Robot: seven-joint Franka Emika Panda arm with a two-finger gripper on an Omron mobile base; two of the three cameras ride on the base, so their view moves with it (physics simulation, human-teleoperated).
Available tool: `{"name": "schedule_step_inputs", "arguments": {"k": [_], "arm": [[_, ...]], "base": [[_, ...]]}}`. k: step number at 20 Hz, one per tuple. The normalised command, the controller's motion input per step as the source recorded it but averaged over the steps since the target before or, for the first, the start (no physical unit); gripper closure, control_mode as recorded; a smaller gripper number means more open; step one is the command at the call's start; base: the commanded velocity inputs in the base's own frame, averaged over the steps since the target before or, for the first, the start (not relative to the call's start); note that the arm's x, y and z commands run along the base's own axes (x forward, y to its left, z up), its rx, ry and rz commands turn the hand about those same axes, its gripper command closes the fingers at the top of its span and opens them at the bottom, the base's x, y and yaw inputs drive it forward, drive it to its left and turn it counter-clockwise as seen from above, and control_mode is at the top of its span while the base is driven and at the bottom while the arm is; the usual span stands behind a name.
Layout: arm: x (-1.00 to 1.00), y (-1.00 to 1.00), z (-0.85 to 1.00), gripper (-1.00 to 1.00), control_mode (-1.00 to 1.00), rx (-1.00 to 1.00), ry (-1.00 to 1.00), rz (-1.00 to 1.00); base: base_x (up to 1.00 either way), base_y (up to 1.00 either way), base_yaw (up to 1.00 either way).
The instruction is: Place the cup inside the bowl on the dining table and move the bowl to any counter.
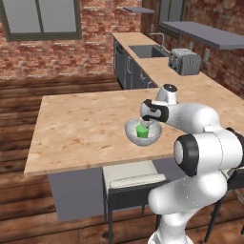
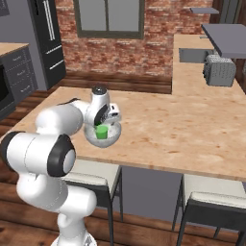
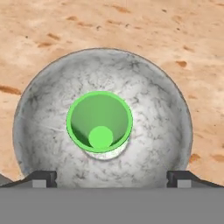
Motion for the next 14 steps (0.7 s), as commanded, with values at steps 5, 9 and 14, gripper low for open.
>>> {"name": "schedule_step_inputs", "arguments": {"k": [5,9,14], "arm": [[-0.15,-0.21,0.14,-1.00,-1.00,0.19,-0.20,-0.38],[-0.18,-0.20,0.02,-1.00,-1.00,0.19,-0.18,-0.34],[-0.05,-0.09,0.00,-1.00,-1.00,0.12,-0.13,-0.26]], "base": [[0.00,0.00,0.00],[0.00,0.00,0.00],[0.00,0.00,0.00]]}}
